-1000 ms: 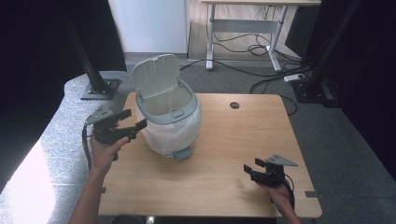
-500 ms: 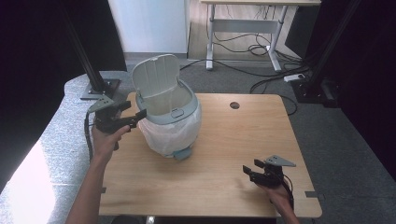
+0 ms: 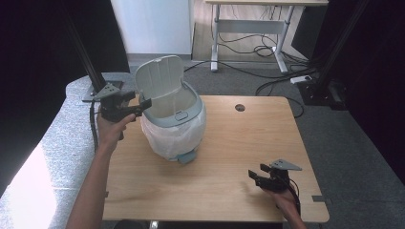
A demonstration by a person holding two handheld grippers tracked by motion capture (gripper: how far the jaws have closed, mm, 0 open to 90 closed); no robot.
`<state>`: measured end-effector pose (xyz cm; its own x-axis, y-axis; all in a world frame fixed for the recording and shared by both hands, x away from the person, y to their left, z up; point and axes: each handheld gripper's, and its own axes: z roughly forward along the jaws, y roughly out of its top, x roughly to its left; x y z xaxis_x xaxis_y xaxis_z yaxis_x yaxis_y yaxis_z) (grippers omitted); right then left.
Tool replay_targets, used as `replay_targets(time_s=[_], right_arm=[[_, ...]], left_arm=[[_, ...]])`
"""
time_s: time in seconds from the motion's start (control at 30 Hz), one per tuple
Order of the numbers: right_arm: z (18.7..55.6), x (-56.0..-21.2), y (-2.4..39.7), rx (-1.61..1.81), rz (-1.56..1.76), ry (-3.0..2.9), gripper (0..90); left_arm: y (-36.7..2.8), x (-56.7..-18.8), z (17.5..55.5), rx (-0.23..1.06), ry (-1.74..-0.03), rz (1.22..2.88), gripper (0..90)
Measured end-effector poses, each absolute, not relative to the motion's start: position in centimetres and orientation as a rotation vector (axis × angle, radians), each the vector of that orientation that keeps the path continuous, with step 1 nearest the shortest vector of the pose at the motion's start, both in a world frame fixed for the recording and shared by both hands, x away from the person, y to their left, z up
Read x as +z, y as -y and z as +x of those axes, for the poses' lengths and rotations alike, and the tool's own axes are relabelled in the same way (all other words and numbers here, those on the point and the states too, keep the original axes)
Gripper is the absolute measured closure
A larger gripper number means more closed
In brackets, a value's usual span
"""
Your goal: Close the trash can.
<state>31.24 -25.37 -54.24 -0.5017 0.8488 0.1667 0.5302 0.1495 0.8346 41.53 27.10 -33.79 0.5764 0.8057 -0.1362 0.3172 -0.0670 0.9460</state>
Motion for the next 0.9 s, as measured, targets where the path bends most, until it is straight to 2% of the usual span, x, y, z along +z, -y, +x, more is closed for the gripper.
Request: replay_targets(time_s=[0.3,0.5,0.9], right_arm=[[31.2,-54.4,25.4,1.275,1.333,-2.083,34.4],[31.3,-54.5,25.6,1.273,1.355,-2.062,34.5],[31.3,-54.5,25.8,1.271,1.378,-2.042,34.5]], left_arm=[[-26.8,-33.3,43.3,0.520,-0.934,1.662,18.4],[-26.2,-31.4,43.9,0.552,-0.908,1.676,18.4],[-25.0,-31.2,42.3,0.512,-0.874,1.689,17.6]])
